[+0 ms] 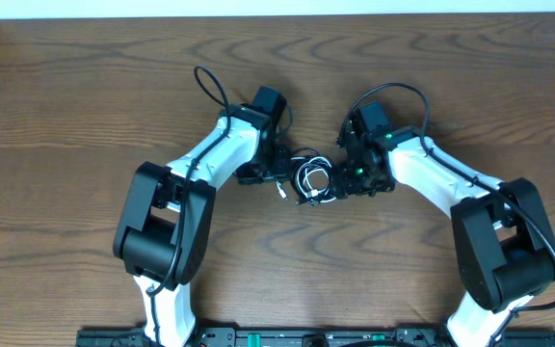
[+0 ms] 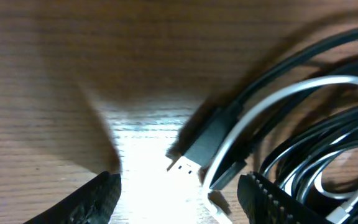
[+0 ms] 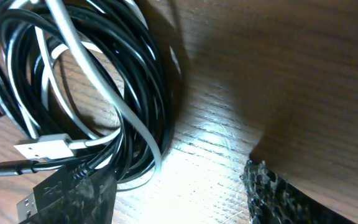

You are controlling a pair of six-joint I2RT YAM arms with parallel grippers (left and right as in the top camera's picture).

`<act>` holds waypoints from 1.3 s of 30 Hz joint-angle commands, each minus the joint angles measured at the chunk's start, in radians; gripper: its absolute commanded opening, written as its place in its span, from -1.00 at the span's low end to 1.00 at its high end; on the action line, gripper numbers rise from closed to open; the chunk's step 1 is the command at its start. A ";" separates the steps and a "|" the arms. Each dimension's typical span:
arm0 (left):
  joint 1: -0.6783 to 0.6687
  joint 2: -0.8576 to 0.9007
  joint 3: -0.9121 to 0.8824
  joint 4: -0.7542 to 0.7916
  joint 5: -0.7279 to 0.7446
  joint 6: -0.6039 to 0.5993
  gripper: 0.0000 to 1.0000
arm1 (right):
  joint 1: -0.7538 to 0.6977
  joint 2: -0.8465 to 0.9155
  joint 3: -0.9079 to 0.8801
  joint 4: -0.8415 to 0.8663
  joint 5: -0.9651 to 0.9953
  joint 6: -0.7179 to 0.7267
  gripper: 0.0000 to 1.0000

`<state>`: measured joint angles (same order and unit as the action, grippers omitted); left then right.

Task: Untangle cables

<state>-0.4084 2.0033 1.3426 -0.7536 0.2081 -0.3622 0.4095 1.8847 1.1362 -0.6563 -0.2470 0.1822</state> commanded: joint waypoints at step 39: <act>-0.019 0.019 -0.030 0.214 -0.359 0.243 0.33 | 0.043 0.040 -0.028 0.093 0.389 -0.162 0.68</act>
<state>-0.4286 2.0033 1.3228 -0.5472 -0.0784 -0.1596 0.4534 1.8877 1.1305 -0.5598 -0.0017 0.0505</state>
